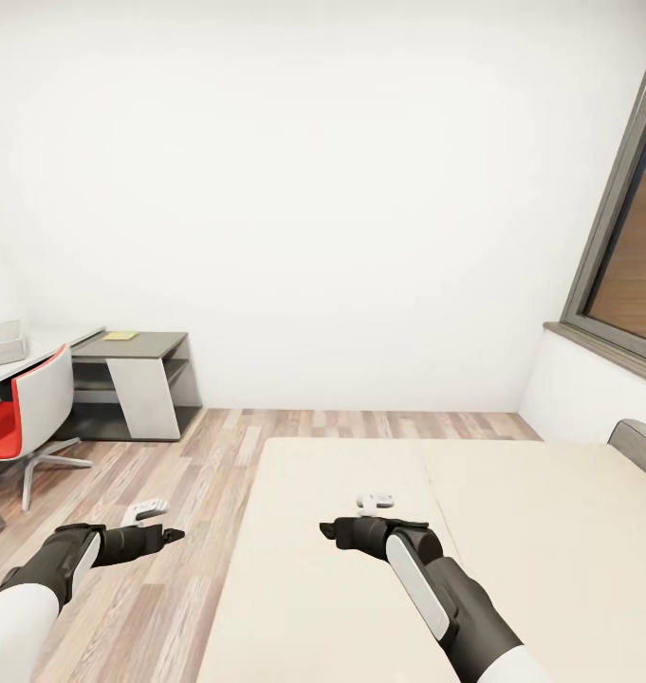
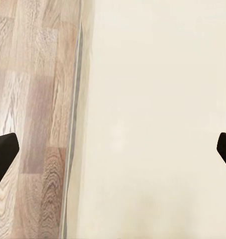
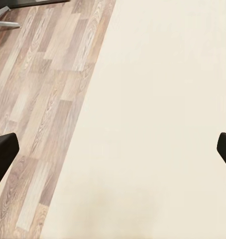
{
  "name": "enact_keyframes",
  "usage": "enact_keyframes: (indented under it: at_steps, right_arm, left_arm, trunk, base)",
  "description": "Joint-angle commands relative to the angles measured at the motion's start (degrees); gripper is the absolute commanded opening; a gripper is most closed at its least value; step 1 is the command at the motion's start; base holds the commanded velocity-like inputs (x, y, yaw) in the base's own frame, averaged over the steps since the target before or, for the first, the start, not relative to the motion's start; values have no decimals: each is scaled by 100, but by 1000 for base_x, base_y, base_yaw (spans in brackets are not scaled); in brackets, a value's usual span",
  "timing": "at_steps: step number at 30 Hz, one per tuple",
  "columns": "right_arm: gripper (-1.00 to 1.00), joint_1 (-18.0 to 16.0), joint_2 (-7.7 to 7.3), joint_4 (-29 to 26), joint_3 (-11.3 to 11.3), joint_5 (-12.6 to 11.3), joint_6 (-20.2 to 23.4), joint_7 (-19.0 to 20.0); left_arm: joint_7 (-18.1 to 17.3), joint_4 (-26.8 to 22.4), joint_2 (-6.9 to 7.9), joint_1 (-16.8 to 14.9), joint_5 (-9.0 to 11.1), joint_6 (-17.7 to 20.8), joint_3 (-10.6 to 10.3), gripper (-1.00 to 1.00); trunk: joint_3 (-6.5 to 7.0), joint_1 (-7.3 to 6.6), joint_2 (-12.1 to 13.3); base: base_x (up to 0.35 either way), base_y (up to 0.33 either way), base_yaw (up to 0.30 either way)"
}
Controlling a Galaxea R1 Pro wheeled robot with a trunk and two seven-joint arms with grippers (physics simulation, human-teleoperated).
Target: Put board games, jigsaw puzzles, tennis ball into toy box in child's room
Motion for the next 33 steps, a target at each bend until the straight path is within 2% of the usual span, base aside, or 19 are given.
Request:
enact_keyframes:
  at_steps: [1,9,21,33]
  right_arm:
    - [100,-3,-1,-6,8,-58,16,-50]
    - [100,-3,-3,-6,8,-58,16,-48]
    - [100,-3,-6,-6,8,-74,16,-46]
    - [100,-3,-4,-6,8,-69,16,-48]
  left_arm:
    - [-44,-7,-5,-4,-55,32,48,100]
    - [-44,-7,-5,-4,-55,32,48,100]
    - [-44,-7,-5,-4,-55,32,48,100]
    - [-44,-7,-5,-4,-55,32,48,100]
  trunk:
    - [-5,3,-7]
    - [-5,3,-7]
    - [28,3,-7]
    - [32,3,-7]
  base:
    - [0,0,0]
    - [0,0,-3]
    - [0,0,-110]
    - [0,0,-11]
